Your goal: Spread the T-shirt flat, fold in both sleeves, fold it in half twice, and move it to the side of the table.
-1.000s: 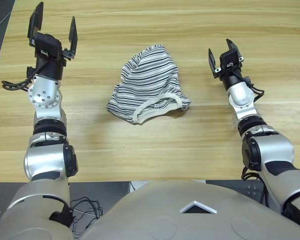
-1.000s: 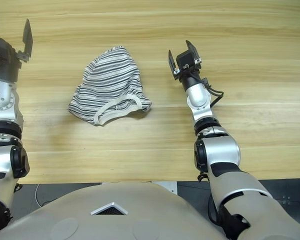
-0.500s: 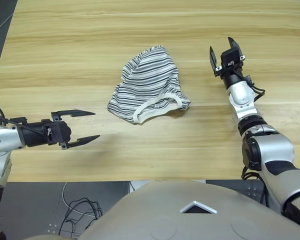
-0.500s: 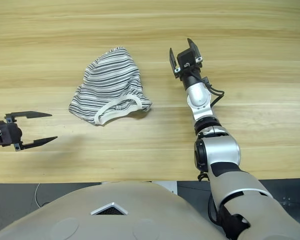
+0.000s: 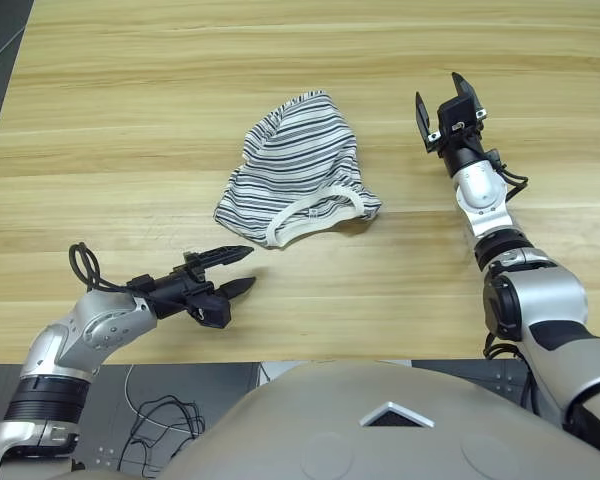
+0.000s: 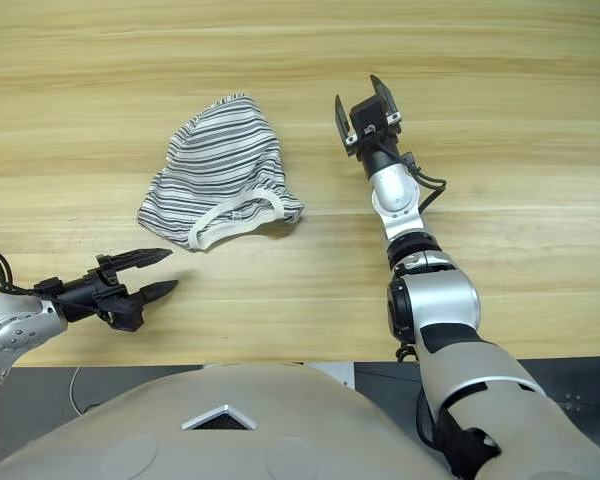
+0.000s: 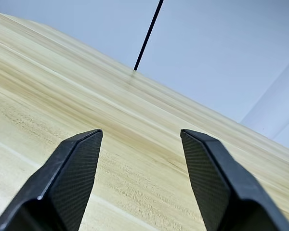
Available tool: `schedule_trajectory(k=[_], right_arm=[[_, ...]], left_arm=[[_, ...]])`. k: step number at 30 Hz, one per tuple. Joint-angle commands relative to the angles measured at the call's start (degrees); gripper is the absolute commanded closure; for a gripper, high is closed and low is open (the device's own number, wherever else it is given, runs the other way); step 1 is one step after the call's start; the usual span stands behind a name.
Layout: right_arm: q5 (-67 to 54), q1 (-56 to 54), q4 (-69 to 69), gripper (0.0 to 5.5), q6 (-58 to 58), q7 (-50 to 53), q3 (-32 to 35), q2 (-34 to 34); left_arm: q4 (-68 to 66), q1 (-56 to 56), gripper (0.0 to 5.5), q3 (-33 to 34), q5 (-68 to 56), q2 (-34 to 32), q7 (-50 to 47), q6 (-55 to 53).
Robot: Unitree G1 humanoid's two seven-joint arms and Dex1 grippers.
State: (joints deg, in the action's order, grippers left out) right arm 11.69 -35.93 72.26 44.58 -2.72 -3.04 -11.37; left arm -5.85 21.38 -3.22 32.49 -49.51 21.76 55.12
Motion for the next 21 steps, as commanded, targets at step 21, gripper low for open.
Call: schedule_trajectory(k=[21], right_arm=[[0.7,-2.0,0.2,2.50,-1.0,0.3,-1.0,1.1]], left_arm=[[-18.8,-12.2,2.10,-10.4,7.7,5.3,-12.7,-10.4]])
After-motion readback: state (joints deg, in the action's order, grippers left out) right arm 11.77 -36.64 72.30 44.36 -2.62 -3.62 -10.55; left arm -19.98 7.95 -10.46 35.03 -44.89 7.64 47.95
